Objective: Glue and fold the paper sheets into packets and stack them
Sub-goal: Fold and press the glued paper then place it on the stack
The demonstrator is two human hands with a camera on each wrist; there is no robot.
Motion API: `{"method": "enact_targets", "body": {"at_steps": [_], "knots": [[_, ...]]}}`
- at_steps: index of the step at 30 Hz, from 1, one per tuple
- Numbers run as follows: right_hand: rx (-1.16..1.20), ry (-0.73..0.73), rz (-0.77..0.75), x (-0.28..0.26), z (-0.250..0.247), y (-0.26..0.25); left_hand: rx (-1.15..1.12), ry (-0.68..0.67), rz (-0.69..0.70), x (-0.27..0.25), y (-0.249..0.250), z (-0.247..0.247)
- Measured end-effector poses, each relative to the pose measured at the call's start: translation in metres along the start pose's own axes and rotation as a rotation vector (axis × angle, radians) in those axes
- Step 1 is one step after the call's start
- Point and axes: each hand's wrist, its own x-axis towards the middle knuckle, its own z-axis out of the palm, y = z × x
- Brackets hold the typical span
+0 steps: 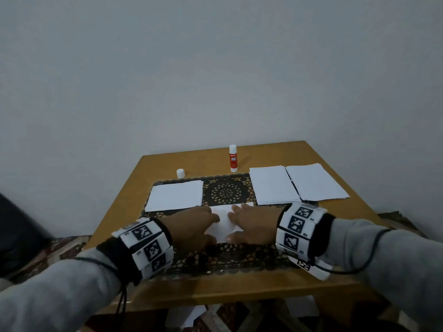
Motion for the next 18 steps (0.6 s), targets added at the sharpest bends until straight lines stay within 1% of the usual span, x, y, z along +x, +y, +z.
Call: {"method": "enact_targets", "body": {"at_steps": [3, 5, 7, 12, 18], "knots": [[0.034, 0.119, -0.005, -0.003, -0.003, 0.004, -0.009, 0.028, -0.013, 0.021, -0.005, -0.005], [0.051, 0.199, -0.002, -0.003, -0.006, 0.010, -0.023, 0.004, -0.038, 0.035, -0.007, -0.007], [0.068, 0.235, 0.021, 0.001, -0.008, 0.015, -0.007, -0.041, -0.071, 0.045, -0.010, -0.009], [0.027, 0.137, 0.071, 0.017, -0.012, 0.022, -0.003, -0.084, -0.115, 0.059, -0.020, -0.014], [0.023, 0.109, 0.087, 0.029, -0.023, 0.027, -0.029, -0.099, -0.118, 0.069, -0.026, -0.013]]}}
